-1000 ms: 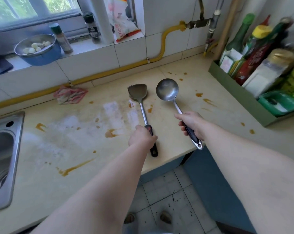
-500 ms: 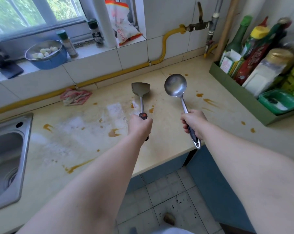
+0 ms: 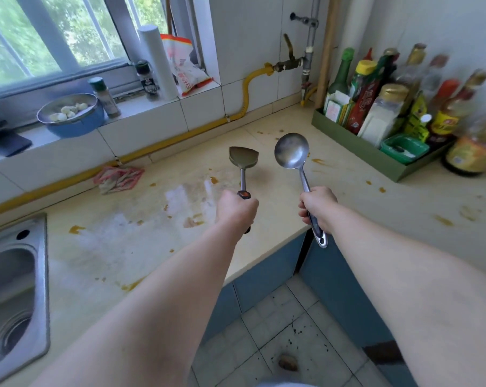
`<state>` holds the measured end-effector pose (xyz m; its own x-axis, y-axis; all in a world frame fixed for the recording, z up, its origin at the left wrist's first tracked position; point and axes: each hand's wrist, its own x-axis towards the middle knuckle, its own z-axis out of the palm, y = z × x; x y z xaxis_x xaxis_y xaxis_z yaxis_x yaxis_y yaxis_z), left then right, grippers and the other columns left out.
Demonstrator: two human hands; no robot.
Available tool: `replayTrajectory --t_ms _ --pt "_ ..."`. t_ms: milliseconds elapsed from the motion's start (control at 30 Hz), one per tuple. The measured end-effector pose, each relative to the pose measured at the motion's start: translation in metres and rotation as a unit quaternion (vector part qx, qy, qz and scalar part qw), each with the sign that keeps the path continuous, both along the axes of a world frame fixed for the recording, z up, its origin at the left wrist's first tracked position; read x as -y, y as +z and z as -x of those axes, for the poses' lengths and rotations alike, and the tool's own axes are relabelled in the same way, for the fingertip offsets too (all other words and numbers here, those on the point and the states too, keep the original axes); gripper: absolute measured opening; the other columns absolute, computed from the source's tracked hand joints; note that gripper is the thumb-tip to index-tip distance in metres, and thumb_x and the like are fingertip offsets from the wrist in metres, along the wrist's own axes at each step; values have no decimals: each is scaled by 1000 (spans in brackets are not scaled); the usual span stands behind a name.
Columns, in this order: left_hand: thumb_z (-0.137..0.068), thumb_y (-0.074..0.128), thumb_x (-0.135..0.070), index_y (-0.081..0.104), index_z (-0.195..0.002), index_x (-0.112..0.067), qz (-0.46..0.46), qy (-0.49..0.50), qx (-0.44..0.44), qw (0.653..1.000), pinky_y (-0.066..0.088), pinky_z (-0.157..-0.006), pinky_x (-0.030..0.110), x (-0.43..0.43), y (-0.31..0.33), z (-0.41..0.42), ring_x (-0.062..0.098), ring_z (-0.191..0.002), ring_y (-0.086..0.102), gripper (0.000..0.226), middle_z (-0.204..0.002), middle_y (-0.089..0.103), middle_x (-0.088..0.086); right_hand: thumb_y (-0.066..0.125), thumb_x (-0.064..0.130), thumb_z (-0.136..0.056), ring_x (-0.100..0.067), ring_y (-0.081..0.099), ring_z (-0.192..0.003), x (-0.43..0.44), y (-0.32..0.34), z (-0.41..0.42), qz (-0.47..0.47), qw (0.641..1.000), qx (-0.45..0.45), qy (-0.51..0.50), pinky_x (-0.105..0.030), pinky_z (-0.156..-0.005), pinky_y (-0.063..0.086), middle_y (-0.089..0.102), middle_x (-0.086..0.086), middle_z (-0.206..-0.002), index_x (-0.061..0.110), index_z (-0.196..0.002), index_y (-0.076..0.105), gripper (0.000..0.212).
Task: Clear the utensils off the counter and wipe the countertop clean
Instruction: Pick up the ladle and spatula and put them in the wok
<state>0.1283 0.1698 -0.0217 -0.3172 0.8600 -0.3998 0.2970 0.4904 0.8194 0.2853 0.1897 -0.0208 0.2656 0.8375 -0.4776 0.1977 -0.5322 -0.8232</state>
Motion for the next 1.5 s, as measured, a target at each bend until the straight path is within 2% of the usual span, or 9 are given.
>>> replayTrajectory --t_ms 100,267,433,800,1100,1167,1267,1400,1500 --pt "-85 54 -14 42 -85 -10 -1 -42 -22 999 40 -44 25 19 6 3 26 -64 56 12 -78 52 10 35 3 -92 -17 44 -48 32 9 4 -5 999 -12 -52 -24 -46 37 48 -7 -65 4 -86 52 18" --pt "-90 55 -17 50 -92 -4 -33 -90 17 995 37 -42 23 61 15 -3 21 -51 51 14 -73 53 9 31 4 -93 -17 44 -48 88 18 11 -16 992 -27 -122 -25 -47 40 49 -8 -65 4 -98 49 19" --pt "-96 47 -31 57 -102 0 -80 -111 42 990 42 -46 27 103 27 -19 27 -58 55 33 -85 62 14 33 9 -96 -15 44 -49 143 29 12 -42 981 -52 -179 -22 -43 41 49 -5 -66 7 -111 51 24" --pt "-97 46 -33 56 -105 -1 -146 -251 68 954 37 -36 18 190 95 -82 22 -50 53 35 -89 66 16 29 8 -95 -16 45 -50 253 99 -35 -122 945 -10 -305 -24 -46 41 52 -10 -79 2 -116 54 33" --pt "-99 43 -28 50 -105 -2 -194 -379 110 898 37 -34 18 263 159 -186 20 -48 52 28 -84 61 15 30 5 -95 -17 45 -50 338 155 -122 -185 896 12 -404 -21 -42 38 51 -9 -73 6 -108 52 25" --pt "-97 45 -29 51 -104 -3 -201 -402 116 885 45 -43 25 281 166 -212 25 -53 58 27 -86 62 15 31 3 -94 -17 43 -46 359 161 -147 -196 886 27 -419 -19 -40 35 52 -10 -73 7 -104 52 24" --pt "-89 47 -33 55 -98 -2 -212 -431 107 870 59 -71 44 306 167 -256 39 -82 68 33 -96 68 20 32 2 -93 -18 43 -44 395 164 -185 -198 870 46 -449 -24 -42 36 54 -11 -67 6 -100 53 23" --pt "-92 47 -29 57 -87 -2 -213 -481 89 846 50 -54 31 340 161 -318 33 -62 63 29 -79 64 18 34 6 -93 -20 42 -48 443 158 -246 -180 855 37 -485 -24 -42 36 48 -8 -68 9 -96 48 15" --pt "-93 49 -27 54 -84 -2 -178 -501 108 840 50 -53 34 369 156 -371 30 -53 57 27 -69 63 18 39 12 -91 -23 47 -59 480 153 -302 -163 850 25 -500 -26 -51 42 50 -8 -77 10 -94 47 9"
